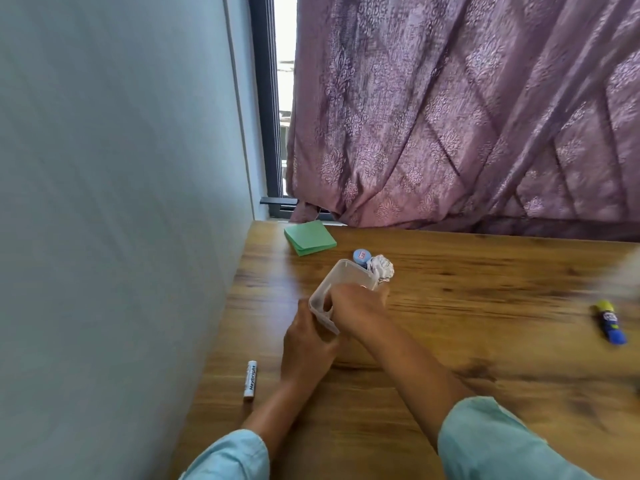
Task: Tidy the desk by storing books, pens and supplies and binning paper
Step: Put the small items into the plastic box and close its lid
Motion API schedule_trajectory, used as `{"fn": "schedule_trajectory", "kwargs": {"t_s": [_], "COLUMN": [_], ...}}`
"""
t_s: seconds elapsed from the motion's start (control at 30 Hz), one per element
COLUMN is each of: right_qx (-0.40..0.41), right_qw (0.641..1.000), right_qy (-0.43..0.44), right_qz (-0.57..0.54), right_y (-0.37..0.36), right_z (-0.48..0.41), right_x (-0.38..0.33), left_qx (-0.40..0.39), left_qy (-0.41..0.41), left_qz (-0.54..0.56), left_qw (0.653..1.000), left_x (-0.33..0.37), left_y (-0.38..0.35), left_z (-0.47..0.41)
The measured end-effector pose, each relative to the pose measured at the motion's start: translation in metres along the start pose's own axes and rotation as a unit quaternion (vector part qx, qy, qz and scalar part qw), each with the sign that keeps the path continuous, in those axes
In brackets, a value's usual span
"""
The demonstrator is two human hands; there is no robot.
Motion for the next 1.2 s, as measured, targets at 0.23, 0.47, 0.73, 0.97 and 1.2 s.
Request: {"fn": "schedule_trajectory", "kwargs": {"t_s": [0.23,0.47,0.73,0.97,1.2], "right_qx": [0.194,0.299,-0.045,-0.023,0.119], "right_qw": [0.964,0.831,0.868,0.888,0.898], "right_qy": [0.106,0.246,0.494,0.46,0.344], "right_qz": [-0.148,-0.398,0.0,-0.001,-0.247], "right_y": [0.041,0.04,-0.089,-0.067,0.047], "right_z": [0.028,0.049,0.078,0.065,0.039], "right_x": [-0.005,0.006,-0.091,-0.083,-0.053], "left_qx": [0.022,0.085,0.108,0.113,0.084], "left_qy": [0.0,0.053,0.055,0.048,0.054], "left_qz": [0.032,0.023,-0.038,-0.047,-0.021], "left_qw": [0.999,0.995,0.992,0.991,0.995], "left_x": [0.0,-0.021,-0.027,-0.028,-0.039], "left_y": [0.014,0.088,0.121,0.125,0.096], "left_z": [0.002,-0.025,-0.027,-0.017,-0.009]}}
Point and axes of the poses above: each hand's wrist, its own z-axis away from the middle knuckle, its own y-axis out of the back of the hand, x = y × z, the point moved 8 cm from there along -z, towards the middle knuckle, and after that the axes turned 10 degrees about -z, right-handed, at the moved point
